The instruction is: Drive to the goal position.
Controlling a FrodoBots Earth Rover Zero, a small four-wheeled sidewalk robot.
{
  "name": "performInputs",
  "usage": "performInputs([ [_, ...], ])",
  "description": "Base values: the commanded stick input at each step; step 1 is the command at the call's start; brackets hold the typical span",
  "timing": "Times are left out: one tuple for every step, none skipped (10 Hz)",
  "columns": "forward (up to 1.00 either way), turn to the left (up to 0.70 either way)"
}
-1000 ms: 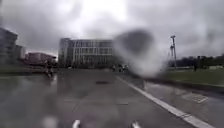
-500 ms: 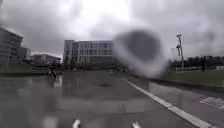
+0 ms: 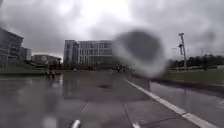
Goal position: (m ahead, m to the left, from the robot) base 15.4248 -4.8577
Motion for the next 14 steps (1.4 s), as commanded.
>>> performInputs([
  [0.7,0.0],
  [0.7,0.0],
  [0.7,0.0],
  [0.7,0.0],
  [0.7,0.0],
  [0.7,0.0],
  [0.7,0.0],
  [0.7,0.0],
  [0.7,0.0],
  [0.7,0.0],
  [0.7,0.0],
  [0.7,0.0],
  [0.7,0.0],
  [0.7,0.0],
])
